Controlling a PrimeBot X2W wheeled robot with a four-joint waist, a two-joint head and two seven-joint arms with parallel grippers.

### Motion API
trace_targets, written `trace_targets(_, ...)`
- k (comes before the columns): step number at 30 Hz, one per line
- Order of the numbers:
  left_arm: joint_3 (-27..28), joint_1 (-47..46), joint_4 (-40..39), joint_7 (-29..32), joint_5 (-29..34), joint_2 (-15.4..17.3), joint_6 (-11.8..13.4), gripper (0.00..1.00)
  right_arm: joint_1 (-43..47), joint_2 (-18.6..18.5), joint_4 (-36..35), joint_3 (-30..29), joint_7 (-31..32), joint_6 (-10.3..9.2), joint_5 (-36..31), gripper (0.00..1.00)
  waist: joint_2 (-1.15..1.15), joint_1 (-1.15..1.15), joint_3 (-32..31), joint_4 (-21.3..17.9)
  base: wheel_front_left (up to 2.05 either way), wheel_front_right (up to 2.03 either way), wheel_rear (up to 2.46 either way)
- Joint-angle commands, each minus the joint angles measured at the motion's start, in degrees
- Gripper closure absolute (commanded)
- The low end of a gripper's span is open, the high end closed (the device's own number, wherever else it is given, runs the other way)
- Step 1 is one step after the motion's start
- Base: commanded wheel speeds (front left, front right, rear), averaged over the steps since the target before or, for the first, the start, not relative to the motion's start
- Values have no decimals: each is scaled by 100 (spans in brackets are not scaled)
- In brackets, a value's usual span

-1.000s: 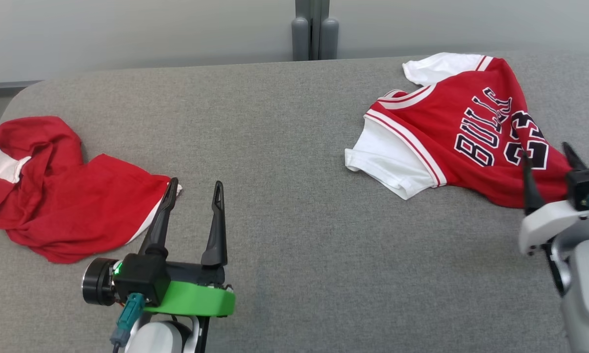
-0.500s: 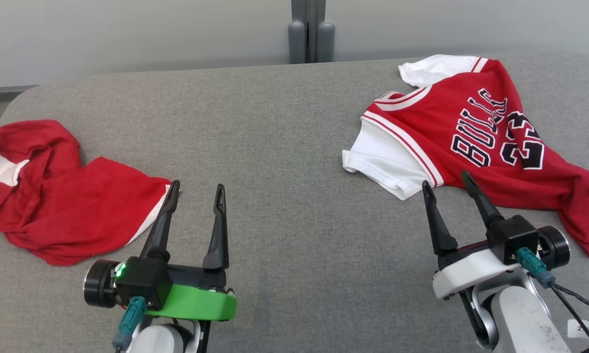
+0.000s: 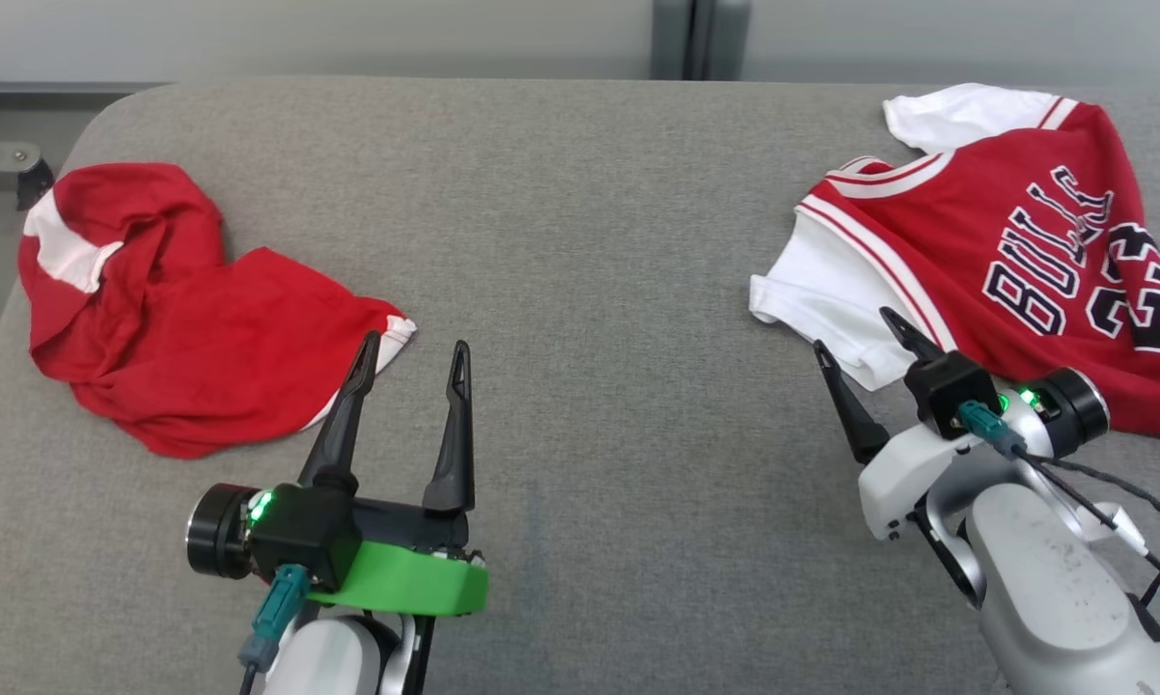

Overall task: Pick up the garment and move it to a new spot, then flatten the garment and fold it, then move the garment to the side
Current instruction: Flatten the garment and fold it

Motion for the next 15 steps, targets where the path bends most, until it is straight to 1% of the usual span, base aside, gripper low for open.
trace_targets(1, -49, -110, 15, -5, -39, 11, 17, 0, -191, -104, 180, 56, 43, -7, 41, 0, 0, 0, 223, 351, 0, 0, 0)
trace_targets(6, -98, -160, 24, -5, -124, 11, 73, 0, -763, -337, 998, 355, 194, -7, 10, 0, 0, 0, 384, 670, 0, 0, 0)
trace_targets(8, -40, -185, 20, -5, -147, 11, 113, 0, -973, -367, 1305, 417, 246, -7, 3, 0, 0, 0, 431, 755, 0, 0, 0)
trace_targets(12, 13, -242, 16, -5, -144, 10, 86, 0, -1312, -416, 1911, 554, 307, -7, 84, 0, 0, 0, 501, 894, 0, 0, 0)
trace_targets(15, 12, -242, 20, -5, -151, 10, 71, 0, -1496, -384, 2316, 566, 303, -7, 267, 0, 0, 0, 516, 950, 0, 0, 0)
